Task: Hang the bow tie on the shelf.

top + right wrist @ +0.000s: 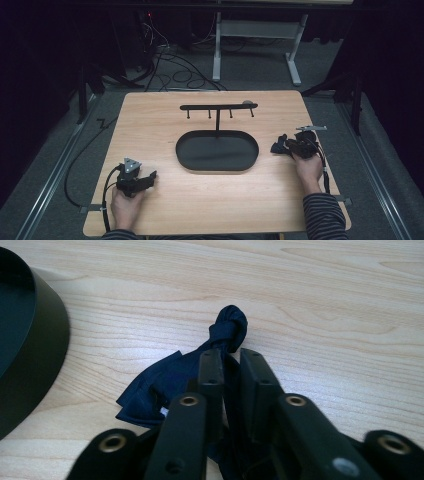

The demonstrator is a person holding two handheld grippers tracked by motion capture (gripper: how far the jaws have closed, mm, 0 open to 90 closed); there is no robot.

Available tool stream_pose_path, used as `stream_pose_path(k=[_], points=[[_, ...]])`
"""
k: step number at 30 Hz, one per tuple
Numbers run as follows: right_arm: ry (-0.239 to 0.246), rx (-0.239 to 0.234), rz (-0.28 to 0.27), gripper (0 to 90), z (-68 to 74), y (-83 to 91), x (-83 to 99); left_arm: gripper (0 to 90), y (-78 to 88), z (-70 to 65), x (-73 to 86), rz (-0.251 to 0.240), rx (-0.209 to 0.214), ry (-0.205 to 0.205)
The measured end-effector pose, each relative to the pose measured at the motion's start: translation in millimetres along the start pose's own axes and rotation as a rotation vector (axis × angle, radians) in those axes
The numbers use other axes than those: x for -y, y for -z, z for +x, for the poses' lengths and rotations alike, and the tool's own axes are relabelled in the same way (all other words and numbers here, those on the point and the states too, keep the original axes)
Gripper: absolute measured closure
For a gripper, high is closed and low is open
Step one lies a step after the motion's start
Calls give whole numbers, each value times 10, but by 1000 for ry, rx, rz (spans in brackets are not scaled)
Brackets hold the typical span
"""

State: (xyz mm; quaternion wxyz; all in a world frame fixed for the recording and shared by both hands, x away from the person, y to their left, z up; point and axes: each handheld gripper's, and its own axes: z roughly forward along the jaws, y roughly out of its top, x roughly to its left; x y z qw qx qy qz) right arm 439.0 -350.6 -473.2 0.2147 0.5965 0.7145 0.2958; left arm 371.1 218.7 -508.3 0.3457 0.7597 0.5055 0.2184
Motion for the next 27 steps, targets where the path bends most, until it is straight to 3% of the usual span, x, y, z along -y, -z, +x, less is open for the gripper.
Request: stream_pose_path(k=[4, 12, 27], points=[[5, 3, -1, 898, 0, 2, 3, 303, 0, 0, 0, 0, 0, 0], [7, -2, -13, 900, 2, 32, -3, 303, 0, 0, 0, 0, 0, 0], [41, -36, -112, 900, 66, 310, -43, 303, 1, 0, 0, 1, 1, 0]])
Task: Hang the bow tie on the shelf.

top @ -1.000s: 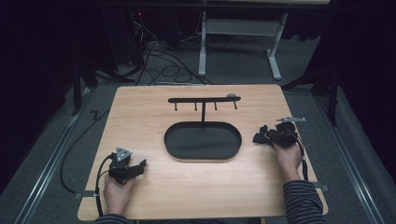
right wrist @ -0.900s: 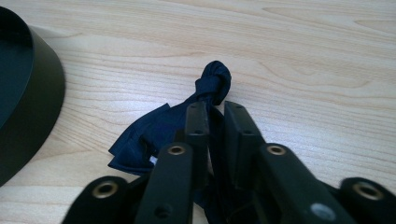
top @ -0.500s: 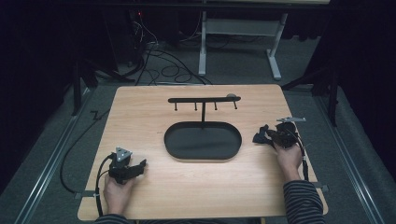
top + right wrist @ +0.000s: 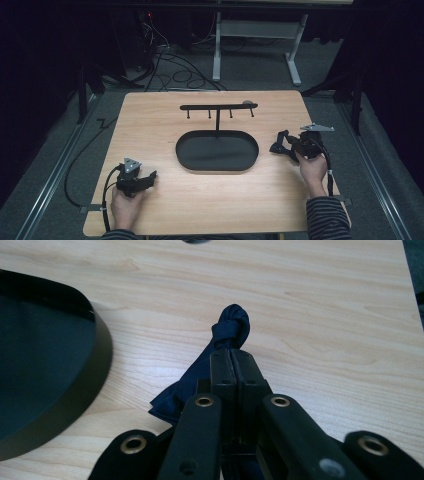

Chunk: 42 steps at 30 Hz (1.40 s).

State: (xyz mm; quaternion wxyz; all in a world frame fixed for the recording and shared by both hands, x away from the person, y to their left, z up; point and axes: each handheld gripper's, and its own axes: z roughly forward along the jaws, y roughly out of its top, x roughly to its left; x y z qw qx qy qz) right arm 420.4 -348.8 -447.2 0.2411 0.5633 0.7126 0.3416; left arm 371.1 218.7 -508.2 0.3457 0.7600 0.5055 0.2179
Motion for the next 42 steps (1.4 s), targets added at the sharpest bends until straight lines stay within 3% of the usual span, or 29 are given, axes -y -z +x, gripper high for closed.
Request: stream_pose_path(k=[15, 24, 42], points=[[21, -31, -89, 900, 55, 267, -30, 303, 0, -1, 0, 0, -1, 0], [34, -40, -116, 900, 98, 377, -24, 304, -3, -12, -2, 1, 2, -8], [60, -106, -179, 900, 253, 613, -8, 310, -2, -4, -1, -1, 1, 1]])
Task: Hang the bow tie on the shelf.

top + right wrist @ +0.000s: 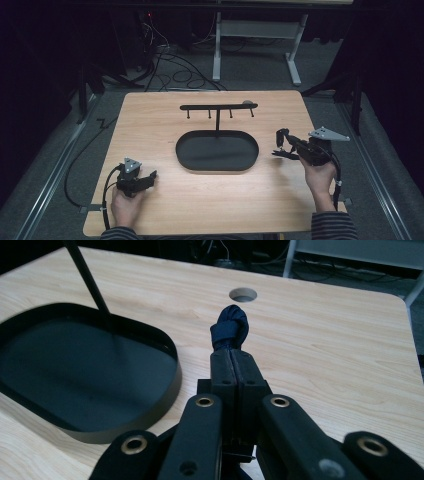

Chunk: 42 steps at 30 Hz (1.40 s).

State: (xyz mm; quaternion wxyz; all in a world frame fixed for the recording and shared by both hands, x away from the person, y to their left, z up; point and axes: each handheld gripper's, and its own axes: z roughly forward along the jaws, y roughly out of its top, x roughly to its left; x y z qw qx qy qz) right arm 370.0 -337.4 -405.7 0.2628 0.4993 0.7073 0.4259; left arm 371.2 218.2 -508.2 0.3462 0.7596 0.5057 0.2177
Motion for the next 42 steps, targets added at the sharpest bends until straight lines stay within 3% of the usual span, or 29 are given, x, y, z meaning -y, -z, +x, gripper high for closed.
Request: stream_pose_path(k=[11, 21, 34, 42], points=[[0, -38, -17, 900, 122, 94, -11, 303, 2, 0, 0, 3, 2, -2], [46, -91, -20, 900, 318, 94, -65, 302, 0, 0, 1, 0, 2, 0], [99, -147, -25, 900, 513, 18, -191, 303, 1, 3, 2, -1, 4, 1], [107, -186, -44, 900, 608, -39, -291, 302, 0, 2, 1, -1, 3, 1]])
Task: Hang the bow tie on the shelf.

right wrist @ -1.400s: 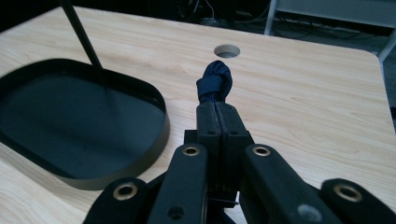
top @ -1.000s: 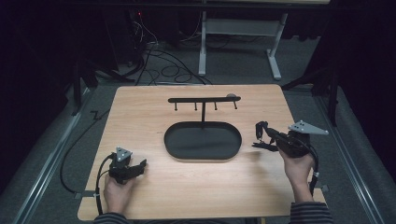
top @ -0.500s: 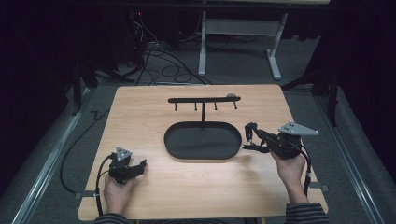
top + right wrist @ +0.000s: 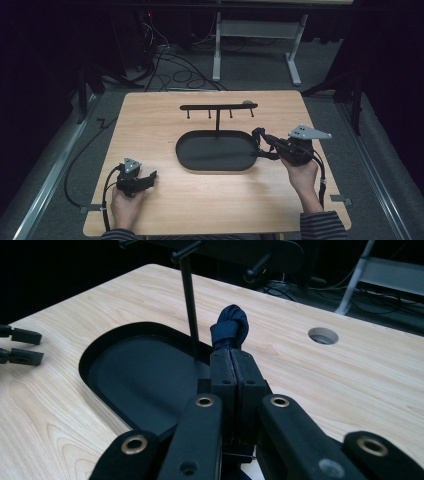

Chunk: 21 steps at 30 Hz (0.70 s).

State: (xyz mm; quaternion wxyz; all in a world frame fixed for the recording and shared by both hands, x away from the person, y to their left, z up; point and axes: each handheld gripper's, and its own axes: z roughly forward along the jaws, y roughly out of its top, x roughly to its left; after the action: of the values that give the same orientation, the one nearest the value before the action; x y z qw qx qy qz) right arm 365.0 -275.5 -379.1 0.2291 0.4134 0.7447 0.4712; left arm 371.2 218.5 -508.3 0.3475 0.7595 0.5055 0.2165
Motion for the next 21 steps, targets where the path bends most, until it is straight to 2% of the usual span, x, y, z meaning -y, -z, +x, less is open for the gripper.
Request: stream_pose_path(k=[11, 21], points=[[47, -25, -9, 900, 79, -67, -192, 305, 2, 5, 0, 1, 1, 1], [68, -39, -20, 900, 103, -138, -354, 305, 1, 4, 0, -1, 1, 1]])
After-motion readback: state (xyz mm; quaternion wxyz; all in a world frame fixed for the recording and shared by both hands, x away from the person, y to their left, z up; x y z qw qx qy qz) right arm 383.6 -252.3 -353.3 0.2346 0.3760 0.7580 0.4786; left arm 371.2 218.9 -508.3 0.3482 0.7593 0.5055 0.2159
